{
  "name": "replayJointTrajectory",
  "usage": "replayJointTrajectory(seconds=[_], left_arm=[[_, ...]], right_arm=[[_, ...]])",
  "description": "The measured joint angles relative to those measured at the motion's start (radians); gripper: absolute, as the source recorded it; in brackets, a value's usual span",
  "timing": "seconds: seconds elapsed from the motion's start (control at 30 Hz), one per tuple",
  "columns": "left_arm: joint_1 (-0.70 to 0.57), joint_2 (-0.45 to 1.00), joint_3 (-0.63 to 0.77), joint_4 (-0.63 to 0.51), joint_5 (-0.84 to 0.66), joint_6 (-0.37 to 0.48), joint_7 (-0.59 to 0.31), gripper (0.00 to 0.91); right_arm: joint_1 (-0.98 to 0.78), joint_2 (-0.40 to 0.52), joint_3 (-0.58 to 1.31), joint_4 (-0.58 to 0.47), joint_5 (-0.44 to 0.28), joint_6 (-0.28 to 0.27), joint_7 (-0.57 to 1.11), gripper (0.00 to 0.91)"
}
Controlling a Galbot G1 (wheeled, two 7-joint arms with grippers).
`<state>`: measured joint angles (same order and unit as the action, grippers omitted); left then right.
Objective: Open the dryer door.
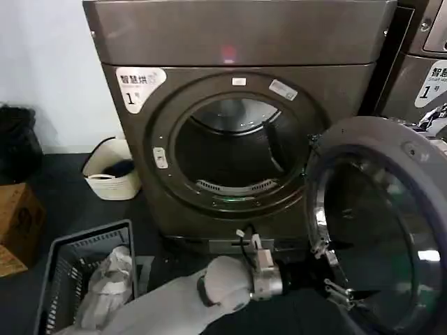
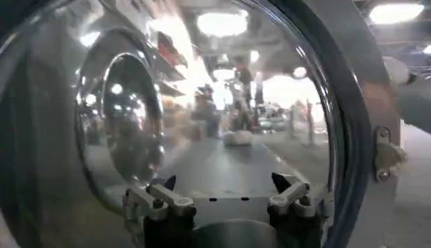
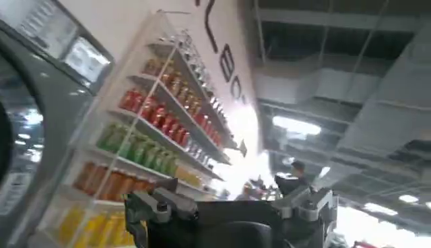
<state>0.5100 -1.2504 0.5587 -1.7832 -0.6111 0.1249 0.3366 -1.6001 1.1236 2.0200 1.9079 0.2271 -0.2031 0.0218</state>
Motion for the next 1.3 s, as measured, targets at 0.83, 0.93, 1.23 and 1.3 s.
replayJointTrajectory(seconds=[0.83, 0.93, 1.23, 1.3], left_arm=[[-0.072, -0.226, 0.03, 0.219, 0.029, -0.003, -0.025, 0.907], [-0.079, -0.244, 0.031, 0.241, 0.03, -0.003, -0.035, 0.907], [-0.118, -0.294, 0.054, 0.31, 0.038, -0.025, -0.046, 0.907], [-0.123, -0.304, 0.056, 0.326, 0.039, -0.027, -0.047, 0.907]], right_arm=[[-0.037, 0.013, 0.211, 0.039, -0.108, -0.049, -0.008, 0.907], [-0.041, 0.012, 0.227, 0.036, -0.111, -0.048, -0.01, 0.907], [-0.061, 0.002, 0.275, 0.034, -0.139, -0.031, -0.03, 0.907], [-0.065, 0.001, 0.283, 0.033, -0.141, -0.029, -0.032, 0.907]])
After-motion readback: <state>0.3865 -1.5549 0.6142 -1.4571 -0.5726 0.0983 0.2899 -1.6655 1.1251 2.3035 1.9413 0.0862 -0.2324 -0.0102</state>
